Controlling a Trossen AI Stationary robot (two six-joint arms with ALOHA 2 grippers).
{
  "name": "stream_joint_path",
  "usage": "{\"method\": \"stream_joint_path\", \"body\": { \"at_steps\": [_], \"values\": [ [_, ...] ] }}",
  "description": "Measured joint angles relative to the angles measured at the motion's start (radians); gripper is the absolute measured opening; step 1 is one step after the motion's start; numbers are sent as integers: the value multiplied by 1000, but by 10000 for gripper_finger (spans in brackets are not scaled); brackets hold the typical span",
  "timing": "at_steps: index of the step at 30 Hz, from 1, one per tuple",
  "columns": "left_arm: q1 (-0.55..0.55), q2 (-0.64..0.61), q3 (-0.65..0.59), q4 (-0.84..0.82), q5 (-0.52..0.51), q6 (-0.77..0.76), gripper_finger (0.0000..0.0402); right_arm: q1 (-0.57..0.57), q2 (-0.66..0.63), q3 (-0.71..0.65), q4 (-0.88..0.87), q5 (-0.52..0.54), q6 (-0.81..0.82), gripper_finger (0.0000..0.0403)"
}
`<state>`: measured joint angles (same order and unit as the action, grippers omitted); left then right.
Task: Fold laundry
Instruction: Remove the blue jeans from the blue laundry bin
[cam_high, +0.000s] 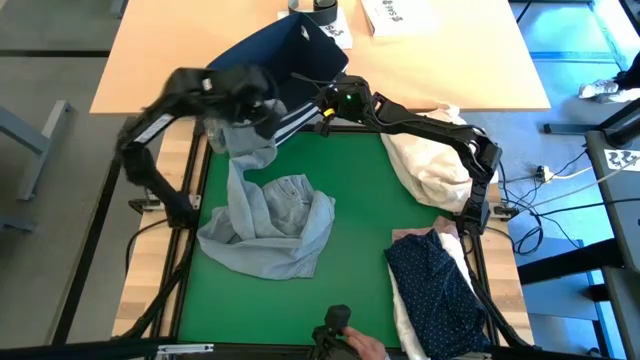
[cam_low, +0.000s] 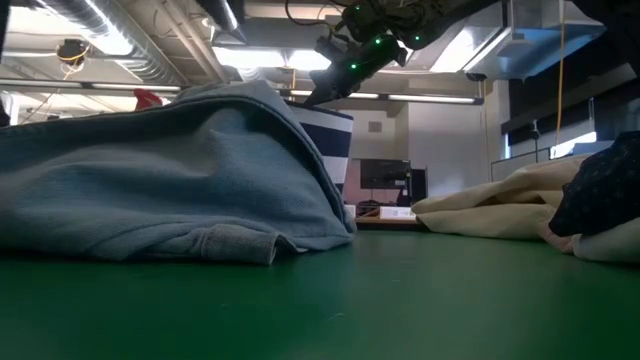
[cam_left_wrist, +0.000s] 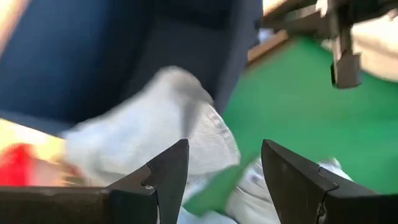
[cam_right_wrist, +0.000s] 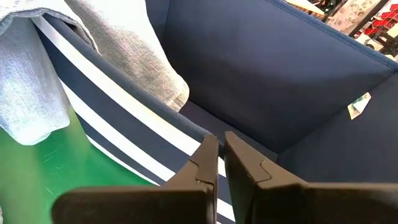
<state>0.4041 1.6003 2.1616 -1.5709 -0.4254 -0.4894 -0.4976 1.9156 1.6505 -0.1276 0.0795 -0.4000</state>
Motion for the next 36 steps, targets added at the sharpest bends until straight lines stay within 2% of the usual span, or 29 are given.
{"method": "stream_joint_path", "body": {
  "at_steps": [2, 4, 11, 14, 20, 26, 29, 36],
  "values": [
    [67, 44, 0, 0, 115, 6, 195, 0, 0, 0, 0, 0, 0, 20],
    [123, 89, 0, 0, 176, 28, 195, 0, 0, 0, 0, 0, 0, 20],
    [237, 198, 0, 0, 270, 92, 195, -1, 0, 0, 0, -19, -3, 20],
    [251, 219, 0, 0, 276, 113, 195, -1, 0, 0, 0, -20, -24, 20],
    [257, 229, -1, 0, 354, 135, 195, -1, 0, 0, 0, -21, -33, 20],
    [259, 228, -83, 0, 364, 146, 194, 0, 0, 0, 9, -24, -77, 20],
    [255, 229, -124, 0, 330, 157, 184, -2, 2, 0, 16, -28, -79, 20],
    [231, 224, -87, -2, 266, 179, 108, -13, 2, 0, 19, -42, -79, 20]
  ]
}}
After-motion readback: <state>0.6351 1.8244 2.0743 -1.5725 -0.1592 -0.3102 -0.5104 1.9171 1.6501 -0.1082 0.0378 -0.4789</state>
